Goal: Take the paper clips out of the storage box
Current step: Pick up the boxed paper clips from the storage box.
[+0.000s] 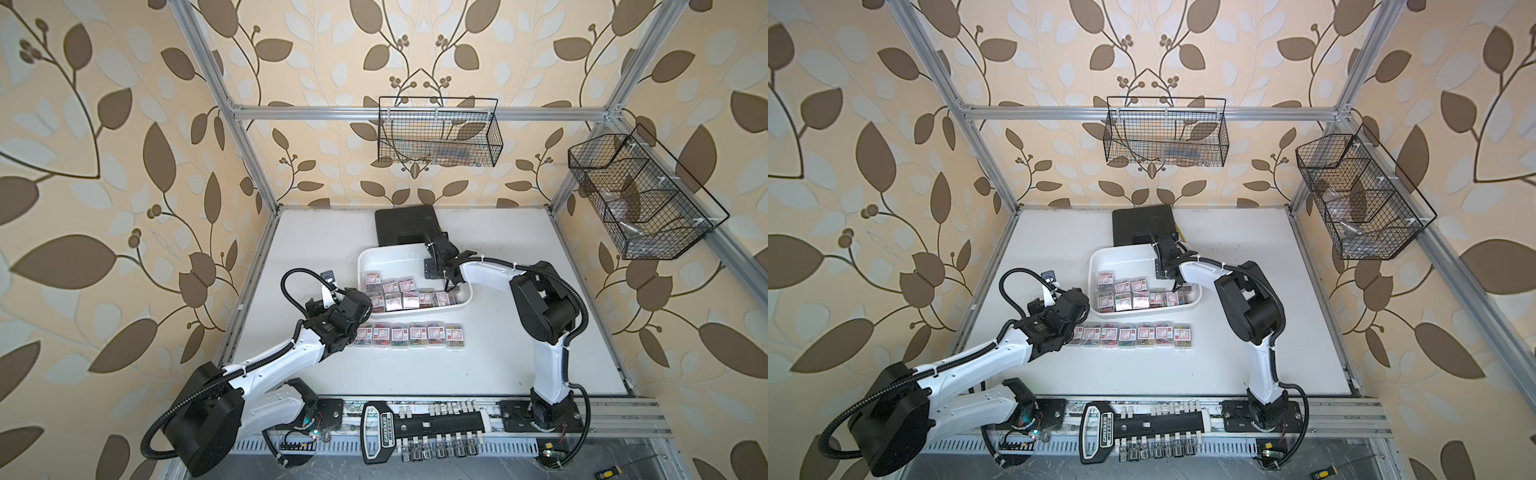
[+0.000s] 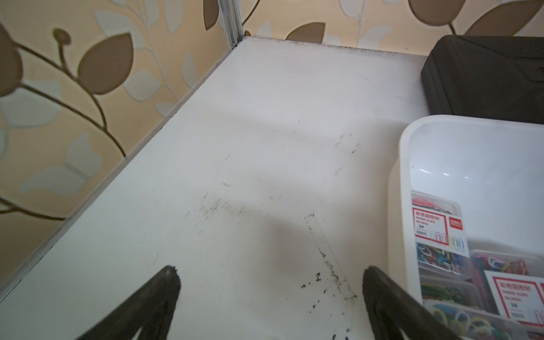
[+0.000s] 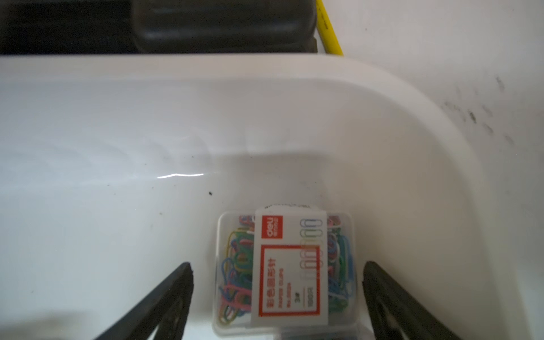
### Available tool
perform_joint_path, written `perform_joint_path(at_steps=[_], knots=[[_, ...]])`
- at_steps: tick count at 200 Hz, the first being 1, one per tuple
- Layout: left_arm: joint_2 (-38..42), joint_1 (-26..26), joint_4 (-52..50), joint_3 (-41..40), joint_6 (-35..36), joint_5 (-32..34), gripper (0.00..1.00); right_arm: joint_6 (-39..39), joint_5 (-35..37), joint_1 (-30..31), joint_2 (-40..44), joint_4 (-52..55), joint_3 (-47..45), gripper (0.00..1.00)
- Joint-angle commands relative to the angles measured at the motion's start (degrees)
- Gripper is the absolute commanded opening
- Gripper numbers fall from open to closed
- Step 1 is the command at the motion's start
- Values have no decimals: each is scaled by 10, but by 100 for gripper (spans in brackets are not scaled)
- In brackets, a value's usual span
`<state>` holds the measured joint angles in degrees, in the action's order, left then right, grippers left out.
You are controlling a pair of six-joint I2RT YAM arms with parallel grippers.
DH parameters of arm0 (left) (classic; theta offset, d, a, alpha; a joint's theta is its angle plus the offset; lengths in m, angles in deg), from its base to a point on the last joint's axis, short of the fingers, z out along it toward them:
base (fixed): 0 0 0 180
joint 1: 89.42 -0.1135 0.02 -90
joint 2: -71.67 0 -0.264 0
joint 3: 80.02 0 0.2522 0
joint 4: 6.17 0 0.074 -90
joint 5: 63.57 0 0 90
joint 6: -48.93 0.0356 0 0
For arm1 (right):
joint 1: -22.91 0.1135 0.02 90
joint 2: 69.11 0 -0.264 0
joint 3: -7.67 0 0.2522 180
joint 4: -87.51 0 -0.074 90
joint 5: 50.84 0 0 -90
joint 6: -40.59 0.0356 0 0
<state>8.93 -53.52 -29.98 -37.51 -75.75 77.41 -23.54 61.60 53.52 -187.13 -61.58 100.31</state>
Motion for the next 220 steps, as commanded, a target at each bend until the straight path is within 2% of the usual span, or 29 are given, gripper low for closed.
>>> perform_joint_path(at_steps=[1, 57, 98, 130, 183, 220], knots=[[8, -6, -2, 14, -6, 8, 99, -6, -10, -6, -25, 27, 23, 91], [7, -6, -2, 15, -6, 8, 99, -7, -31, -13, -49, 29, 44, 88], [8, -5, -2, 14, -6, 7, 99, -11, -36, -11, -44, 32, 52, 76], [8, -6, -2, 14, -6, 7, 99, -16, -24, 1, -24, 41, 61, 72], [10, -6, -2, 14, -6, 7, 99, -23, 19, 39, 67, 67, 58, 67], [13, -5, -2, 12, -7, 7, 99, -5, 40, 61, 185, 47, -28, 65]])
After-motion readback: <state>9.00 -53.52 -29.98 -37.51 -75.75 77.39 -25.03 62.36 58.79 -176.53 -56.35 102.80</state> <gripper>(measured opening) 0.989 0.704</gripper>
